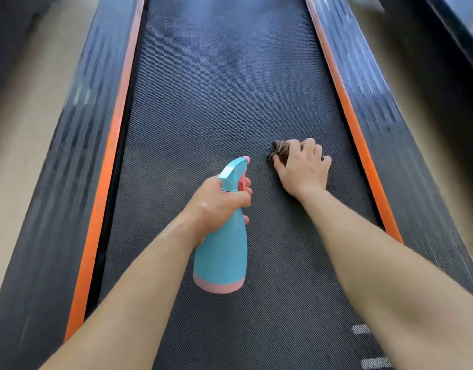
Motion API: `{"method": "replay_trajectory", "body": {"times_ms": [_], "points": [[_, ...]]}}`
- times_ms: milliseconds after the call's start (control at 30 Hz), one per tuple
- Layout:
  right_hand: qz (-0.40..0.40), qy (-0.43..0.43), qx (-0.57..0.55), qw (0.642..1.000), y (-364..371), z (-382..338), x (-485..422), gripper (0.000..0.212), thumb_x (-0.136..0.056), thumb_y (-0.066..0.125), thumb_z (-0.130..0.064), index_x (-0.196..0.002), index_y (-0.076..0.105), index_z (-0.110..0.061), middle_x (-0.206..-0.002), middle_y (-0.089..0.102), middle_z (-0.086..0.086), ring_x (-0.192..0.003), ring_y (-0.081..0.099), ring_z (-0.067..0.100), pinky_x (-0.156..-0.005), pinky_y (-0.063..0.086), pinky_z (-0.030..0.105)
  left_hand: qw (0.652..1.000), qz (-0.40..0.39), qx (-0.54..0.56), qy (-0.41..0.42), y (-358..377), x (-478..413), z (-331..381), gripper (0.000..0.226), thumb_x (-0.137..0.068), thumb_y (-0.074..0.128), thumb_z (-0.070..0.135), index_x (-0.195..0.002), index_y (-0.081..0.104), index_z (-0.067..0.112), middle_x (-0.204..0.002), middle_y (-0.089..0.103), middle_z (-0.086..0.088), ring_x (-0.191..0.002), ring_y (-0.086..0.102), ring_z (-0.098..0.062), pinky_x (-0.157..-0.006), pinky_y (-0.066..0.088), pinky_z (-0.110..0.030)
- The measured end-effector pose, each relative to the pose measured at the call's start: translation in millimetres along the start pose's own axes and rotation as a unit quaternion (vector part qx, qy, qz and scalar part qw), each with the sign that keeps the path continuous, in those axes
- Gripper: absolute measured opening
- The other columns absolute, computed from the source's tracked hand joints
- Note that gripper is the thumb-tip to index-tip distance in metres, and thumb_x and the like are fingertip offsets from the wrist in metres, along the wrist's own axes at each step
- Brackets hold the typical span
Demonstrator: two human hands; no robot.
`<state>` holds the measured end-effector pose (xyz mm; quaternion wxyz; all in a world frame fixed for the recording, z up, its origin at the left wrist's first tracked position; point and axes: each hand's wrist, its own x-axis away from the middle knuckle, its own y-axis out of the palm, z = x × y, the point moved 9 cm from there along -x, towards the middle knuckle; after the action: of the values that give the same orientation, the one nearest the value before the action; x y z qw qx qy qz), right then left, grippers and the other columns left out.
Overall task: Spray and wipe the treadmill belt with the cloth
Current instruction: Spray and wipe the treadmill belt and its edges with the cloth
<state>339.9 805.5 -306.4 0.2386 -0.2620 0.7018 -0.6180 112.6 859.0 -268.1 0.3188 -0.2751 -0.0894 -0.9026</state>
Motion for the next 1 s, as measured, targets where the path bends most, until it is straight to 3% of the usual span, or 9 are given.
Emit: {"method": "replay_trajectory", "body": {"times_ms": [67, 167, 267, 400, 500, 600, 733, 900, 1000], "points": [[0.02, -0.021, 0.012, 1.0, -3, -8, 26, 0.051, -0.095, 0.043, -0.063, -0.128, 0.052, -0.026, -0.126, 0.048, 0.01, -0.115, 0.046, 0.033, -0.097, 0.036, 0.05, 1.0, 0.001, 0.002, 0.001, -3, 2, 2, 0.048, -0.067, 0.067, 0.017, -0.115, 0.072, 0.014, -0.103, 0.073, 0.0, -0.065, 0.068, -0.022, -0.07, 0.064, -0.039], [0.057, -0.14, 0.012, 0.988, -3, -21, 95, 0.046, -0.091, 0.046, -0.062, -0.12, 0.057, -0.028, -0.115, 0.052, 0.006, -0.103, 0.05, 0.03, -0.086, 0.04, 0.046, 1.0, 0.005, 0.012, 0.005, -6, 3, 4, 0.041, -0.078, 0.069, 0.009, -0.119, 0.07, 0.013, -0.101, 0.071, -0.001, -0.066, 0.066, -0.023, -0.067, 0.062, -0.036], [0.046, -0.194, 0.019, 0.98, -2, -18, 97, 0.052, -0.089, 0.04, -0.062, -0.119, 0.06, -0.026, -0.109, 0.051, 0.006, -0.097, 0.05, 0.031, -0.08, 0.042, 0.044, 1.0, 0.004, 0.007, 0.004, -5, 4, 3, 0.033, -0.084, 0.067, 0.004, -0.117, 0.07, 0.011, -0.099, 0.07, -0.001, -0.071, 0.065, -0.022, -0.067, 0.063, -0.036], [-0.003, -0.078, 0.027, 0.997, 0, -22, 27, 0.052, -0.096, 0.04, -0.061, -0.13, 0.05, -0.024, -0.126, 0.047, 0.011, -0.115, 0.045, 0.035, -0.096, 0.038, 0.05, 1.0, -0.006, -0.021, 0.009, -1, 8, 2, 0.051, -0.068, 0.066, 0.016, -0.119, 0.071, 0.016, -0.096, 0.071, 0.003, -0.075, 0.067, -0.018, -0.074, 0.066, -0.042], [-0.009, -0.017, 0.021, 1.0, 3, -32, 24, 0.048, -0.096, 0.045, -0.06, -0.127, 0.05, -0.023, -0.128, 0.046, 0.012, -0.116, 0.045, 0.035, -0.097, 0.036, 0.051, 1.0, -0.004, -0.015, 0.011, -3, 9, 5, 0.037, -0.082, 0.068, 0.005, -0.119, 0.068, 0.008, -0.099, 0.068, 0.0, -0.073, 0.065, -0.022, -0.063, 0.062, -0.032], [0.052, -0.109, 0.009, 0.993, -2, -48, 81, 0.043, -0.091, 0.049, -0.058, -0.117, 0.058, -0.025, -0.113, 0.052, 0.009, -0.101, 0.05, 0.034, -0.084, 0.039, 0.047, 1.0, 0.005, -0.01, 0.012, -8, 7, 7, 0.028, -0.09, 0.063, -0.002, -0.116, 0.068, 0.006, -0.101, 0.068, -0.005, -0.074, 0.063, -0.027, -0.057, 0.057, -0.026], [0.026, -0.241, 0.02, 0.97, 1, -48, 100, 0.053, -0.089, 0.038, -0.063, -0.122, 0.059, -0.026, -0.108, 0.052, 0.006, -0.096, 0.052, 0.032, -0.079, 0.041, 0.044, 1.0, 0.005, -0.013, 0.017, -5, 5, 6, 0.027, -0.089, 0.064, -0.002, -0.111, 0.069, 0.012, -0.099, 0.07, -0.003, -0.072, 0.066, -0.025, -0.056, 0.056, -0.024], [-0.032, -0.091, 0.02, 0.995, 7, -49, 31, 0.05, -0.096, 0.044, -0.059, -0.131, 0.049, -0.024, -0.125, 0.045, 0.01, -0.116, 0.044, 0.033, -0.094, 0.037, 0.049, 1.0, 0.002, -0.008, 0.014, -3, 7, 4, 0.024, -0.086, 0.065, -0.001, -0.106, 0.069, 0.011, -0.096, 0.068, 0.0, -0.071, 0.063, -0.023, -0.058, 0.056, -0.025], [-0.008, -0.108, 0.013, 0.994, 4, -56, 55, 0.049, -0.094, 0.04, -0.059, -0.123, 0.054, -0.022, -0.118, 0.049, 0.012, -0.107, 0.048, 0.035, -0.087, 0.038, 0.049, 1.0, 0.008, -0.006, 0.008, -8, 6, 2, 0.027, -0.078, 0.069, 0.008, -0.106, 0.07, 0.011, -0.096, 0.069, -0.001, -0.071, 0.065, -0.024, -0.059, 0.057, -0.027]]}}
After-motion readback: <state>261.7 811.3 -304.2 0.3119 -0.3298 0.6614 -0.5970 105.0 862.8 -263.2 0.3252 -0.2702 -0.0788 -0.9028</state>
